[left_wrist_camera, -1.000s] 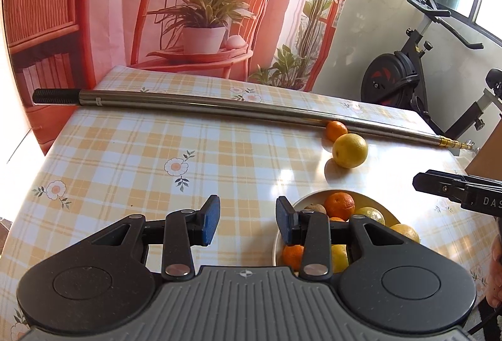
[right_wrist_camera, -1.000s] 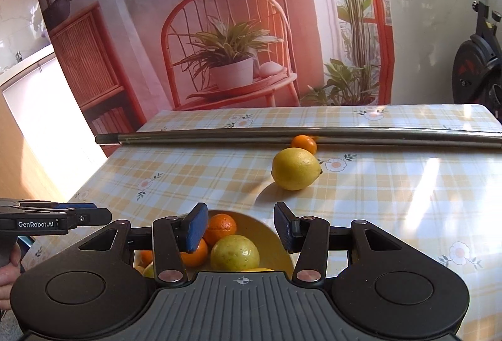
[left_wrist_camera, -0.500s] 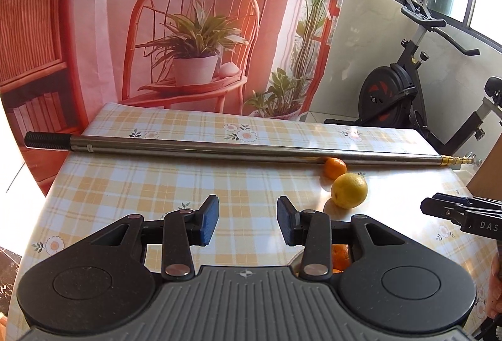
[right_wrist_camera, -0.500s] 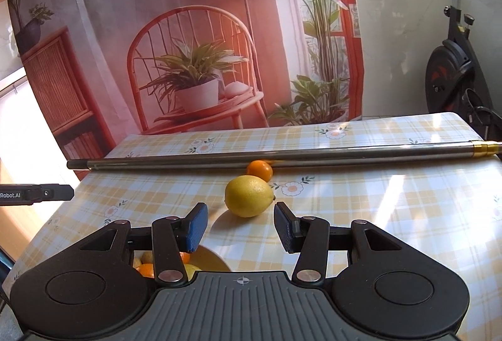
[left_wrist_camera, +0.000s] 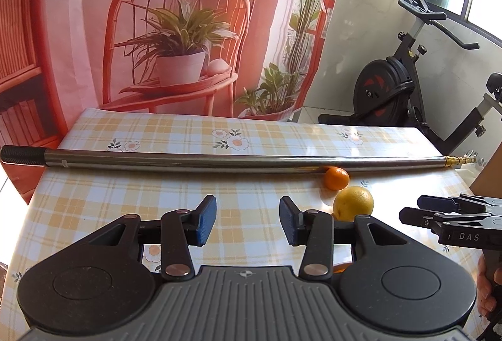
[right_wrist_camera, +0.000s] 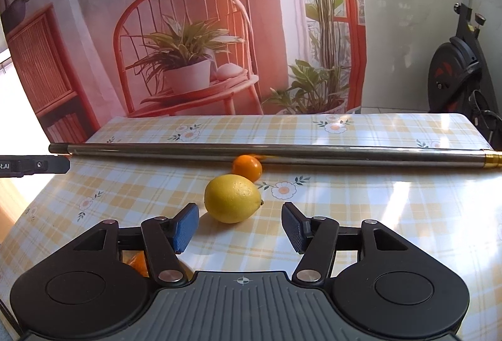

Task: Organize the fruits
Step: 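Grasp the yellow lemon with the right tool while the left tool approaches the last tangerine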

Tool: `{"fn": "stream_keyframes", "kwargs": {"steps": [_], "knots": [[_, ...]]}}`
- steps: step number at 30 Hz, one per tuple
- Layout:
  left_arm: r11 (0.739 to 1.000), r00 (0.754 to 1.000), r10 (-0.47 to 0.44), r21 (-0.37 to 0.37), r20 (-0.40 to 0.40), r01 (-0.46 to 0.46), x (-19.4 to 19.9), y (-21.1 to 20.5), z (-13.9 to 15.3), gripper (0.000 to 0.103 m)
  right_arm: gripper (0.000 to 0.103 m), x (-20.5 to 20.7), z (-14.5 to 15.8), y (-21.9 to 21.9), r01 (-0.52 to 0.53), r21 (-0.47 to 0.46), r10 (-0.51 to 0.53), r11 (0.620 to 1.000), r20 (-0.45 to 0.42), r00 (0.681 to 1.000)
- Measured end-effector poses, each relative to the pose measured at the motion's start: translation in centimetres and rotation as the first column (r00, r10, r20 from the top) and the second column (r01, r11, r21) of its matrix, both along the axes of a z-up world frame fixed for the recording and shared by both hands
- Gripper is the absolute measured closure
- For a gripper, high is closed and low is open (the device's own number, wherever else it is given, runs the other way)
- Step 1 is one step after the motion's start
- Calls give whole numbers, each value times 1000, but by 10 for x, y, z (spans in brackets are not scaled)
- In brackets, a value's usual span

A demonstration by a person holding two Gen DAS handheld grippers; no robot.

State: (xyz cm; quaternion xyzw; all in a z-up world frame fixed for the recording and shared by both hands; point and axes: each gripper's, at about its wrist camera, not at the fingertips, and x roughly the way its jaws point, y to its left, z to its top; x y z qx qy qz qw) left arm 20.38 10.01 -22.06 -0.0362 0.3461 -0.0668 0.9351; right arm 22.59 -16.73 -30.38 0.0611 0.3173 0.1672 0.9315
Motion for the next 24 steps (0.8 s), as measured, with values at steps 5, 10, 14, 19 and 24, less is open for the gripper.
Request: {"fn": "stream_keyframes", "kwargs": {"steps": [5,10,14,19,24], "knots": [[1000,1000,-25,12,-9,25,13,-6,-5,56,45,28,-12,6,-33,-1,33,999,-23,999],[999,999,-36,1,-25,36,29,-13,-10,56,36,52,-24,16,-65,-10,65,998,-26,998],[999,999,-37,-42,-38,35,39,-16,-12,56,36,69,-33,26,-114,-26,114,993,-37,993],[998,997,-46,-45,-57,43,46,-23,-17,56,34,87,-44,39,-152,-22,151,988,-65,986],[998,996,-56,-36,-74,53,57,-29,-23,56,33,95,-53,41,-145,-31,142,989,-87,986]]}}
